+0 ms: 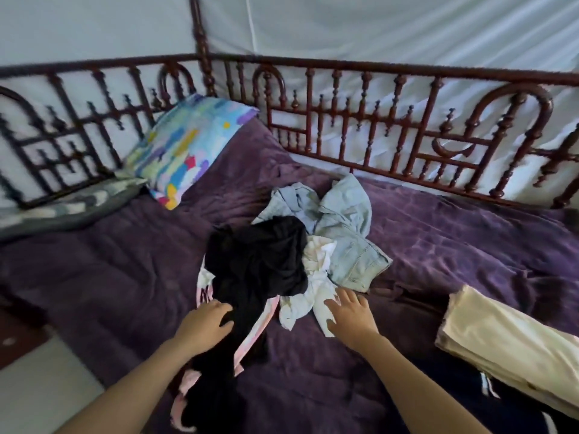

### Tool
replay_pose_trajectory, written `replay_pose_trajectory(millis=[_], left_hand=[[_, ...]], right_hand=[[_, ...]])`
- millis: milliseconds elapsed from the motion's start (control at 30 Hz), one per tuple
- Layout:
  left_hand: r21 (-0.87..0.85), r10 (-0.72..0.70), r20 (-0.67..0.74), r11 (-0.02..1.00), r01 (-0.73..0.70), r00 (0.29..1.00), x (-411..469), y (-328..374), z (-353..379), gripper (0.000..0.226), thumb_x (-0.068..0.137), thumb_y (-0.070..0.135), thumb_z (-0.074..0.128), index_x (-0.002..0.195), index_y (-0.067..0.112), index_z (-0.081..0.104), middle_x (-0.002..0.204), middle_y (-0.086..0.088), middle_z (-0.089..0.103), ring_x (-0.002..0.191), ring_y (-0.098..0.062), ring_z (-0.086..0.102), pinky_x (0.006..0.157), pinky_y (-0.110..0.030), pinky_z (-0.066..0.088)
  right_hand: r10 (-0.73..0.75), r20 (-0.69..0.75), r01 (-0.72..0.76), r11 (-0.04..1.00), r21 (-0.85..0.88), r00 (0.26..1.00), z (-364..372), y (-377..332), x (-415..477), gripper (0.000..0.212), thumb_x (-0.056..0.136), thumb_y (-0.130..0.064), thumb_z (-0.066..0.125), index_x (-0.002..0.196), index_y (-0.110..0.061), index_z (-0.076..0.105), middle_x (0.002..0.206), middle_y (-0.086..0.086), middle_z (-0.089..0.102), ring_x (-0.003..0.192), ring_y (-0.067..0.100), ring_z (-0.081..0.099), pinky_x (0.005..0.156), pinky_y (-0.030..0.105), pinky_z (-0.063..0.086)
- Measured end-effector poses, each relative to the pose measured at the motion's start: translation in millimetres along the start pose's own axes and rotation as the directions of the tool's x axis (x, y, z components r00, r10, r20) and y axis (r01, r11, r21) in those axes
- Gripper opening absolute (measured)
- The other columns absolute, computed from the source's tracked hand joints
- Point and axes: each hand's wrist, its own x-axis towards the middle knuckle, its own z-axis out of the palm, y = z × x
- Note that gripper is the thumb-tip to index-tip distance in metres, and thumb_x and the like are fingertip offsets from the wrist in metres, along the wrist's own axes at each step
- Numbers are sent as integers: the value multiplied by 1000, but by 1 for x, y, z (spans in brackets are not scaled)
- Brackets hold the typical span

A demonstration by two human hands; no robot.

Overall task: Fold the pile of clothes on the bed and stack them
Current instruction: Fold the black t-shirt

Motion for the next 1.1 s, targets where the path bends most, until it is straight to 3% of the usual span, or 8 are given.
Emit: replay_pose_trajectory(millis=[167,467,633,833,967,1100], left_hand=[[-147,-63,4,987,63,998,17,-43,24,41,95,35,47,132,20,47,127,2,52,113,-14,51,92,-25,42],[-277,54,120,961,-18,991,100,-152,44,39,95,33,46,132,19,48,127,0,52,115,-15,51,94,-28,42],[-269,75,187,963,-23,979,146,-207,36,31,94,31,46,119,16,55,118,-2,57,112,-19,53,92,-29,42],[-382,118,192,923,-36,974,191,-211,32,33,94,31,47,123,17,53,113,-3,58,106,-18,54,89,-33,46],[-443,136,175,895,-45,975,207,-207,38,29,95,31,47,116,13,55,99,2,54,88,-11,52,80,-29,47],[-520,69,153,854,21,986,227,-220,38,31,95,28,49,122,14,55,111,0,55,102,-15,54,87,-29,44]], right_hand=[[15,58,-20,997,78,998,20,-42,20,47,94,-21,44,140,-16,39,152,9,22,143,24,13,112,42,18],[183,295,-227,966,121,938,54,-143,103,56,94,-17,40,146,-25,23,153,4,17,142,23,15,112,38,22],[258,371,-331,932,150,892,63,-191,136,55,95,-31,44,146,-29,22,152,2,19,139,23,22,108,38,28],[361,371,-435,890,137,856,60,-186,182,60,94,-33,47,146,-29,19,152,4,19,142,24,16,110,38,28],[441,356,-526,830,188,824,62,-173,219,63,93,-31,49,147,-25,18,147,4,25,136,24,27,106,34,33],[525,307,-599,764,240,794,71,-156,266,71,89,-30,55,148,-24,15,151,8,19,137,28,23,108,39,30]])
